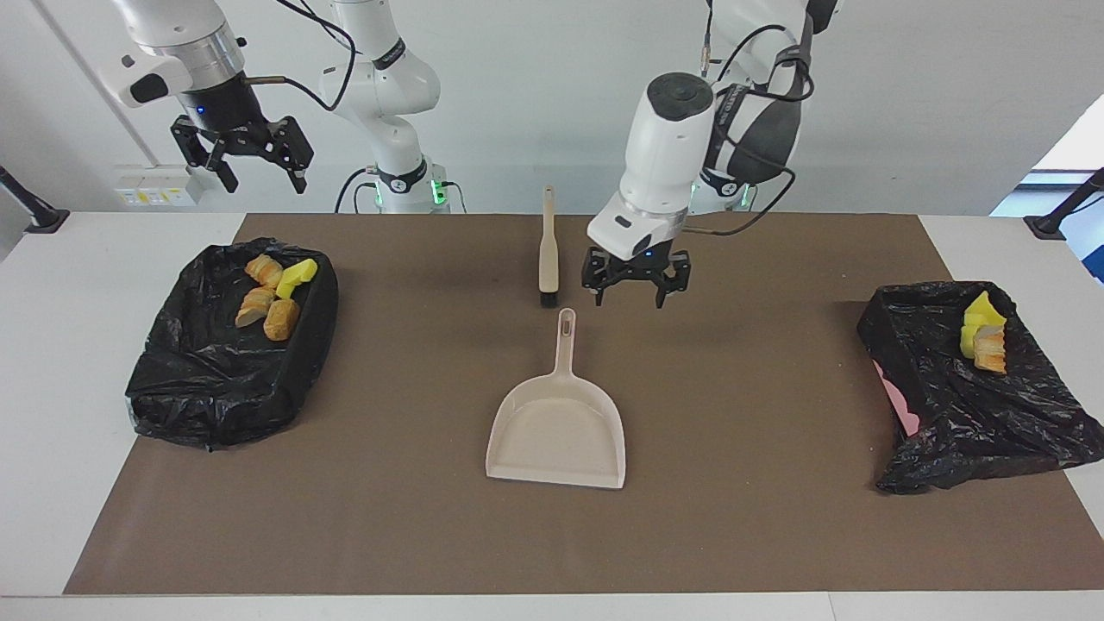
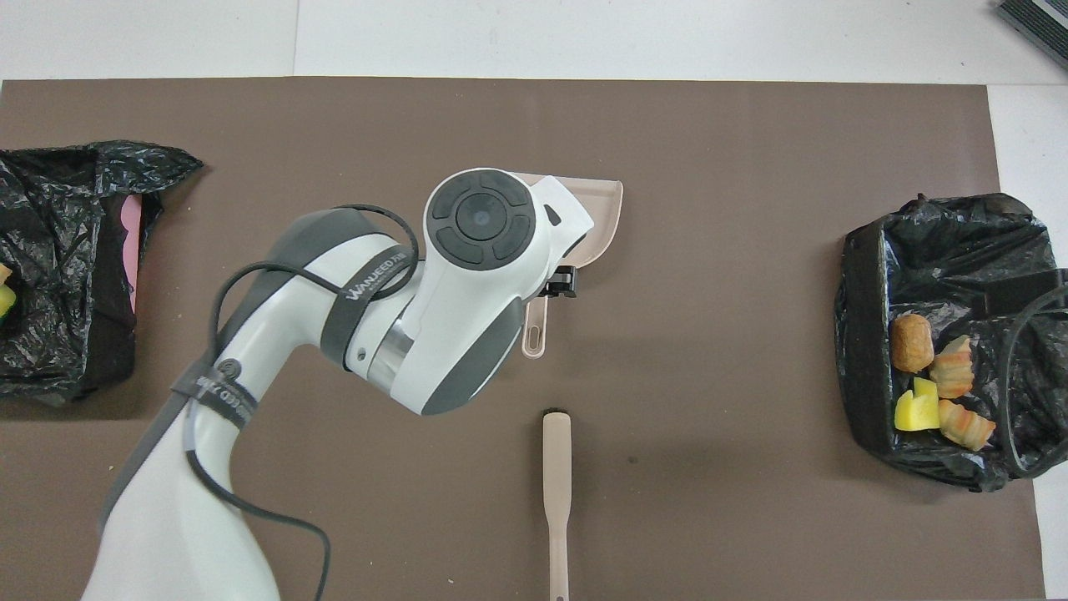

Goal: Sweep and dump trash in bin
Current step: 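Bring the empty dustpan back to the table center with the left gripper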

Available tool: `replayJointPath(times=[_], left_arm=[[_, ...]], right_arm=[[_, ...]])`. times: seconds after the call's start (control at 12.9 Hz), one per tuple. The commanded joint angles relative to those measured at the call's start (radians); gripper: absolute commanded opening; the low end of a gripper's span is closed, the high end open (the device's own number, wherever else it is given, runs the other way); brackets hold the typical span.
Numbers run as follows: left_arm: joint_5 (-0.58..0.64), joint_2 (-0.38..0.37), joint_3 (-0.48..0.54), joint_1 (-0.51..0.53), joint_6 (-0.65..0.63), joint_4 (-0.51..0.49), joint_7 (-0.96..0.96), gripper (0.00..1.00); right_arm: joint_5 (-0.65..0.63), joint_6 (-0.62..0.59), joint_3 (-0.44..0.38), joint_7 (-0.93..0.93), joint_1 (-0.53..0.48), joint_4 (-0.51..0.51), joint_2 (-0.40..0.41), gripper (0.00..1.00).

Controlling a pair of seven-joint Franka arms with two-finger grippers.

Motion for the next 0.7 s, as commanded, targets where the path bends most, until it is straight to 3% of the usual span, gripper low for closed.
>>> replayJointPath(times=[0.0, 0.39, 0.62], left_arm=[[0.017, -0.096, -0.005, 0.084, -0.071, -0.050, 0.147, 1.00], [0.042, -0.208, 0.000, 0.297, -0.151, -0.040, 0.492, 1.00], [0.033, -0.251, 0.006, 0.344, -0.235, -0.037, 0.563, 1.00]], right_arm=[[-0.002, 0.024, -0.003, -0.040, -0.004, -0.034, -0.025, 1.00], [0.001, 0.023, -0.003, -0.035, -0.004, -0.041, -0.030, 1.00], [0.001, 0.019, -0.003, -0.037, -0.005, -0.043, -0.031, 1.00]])
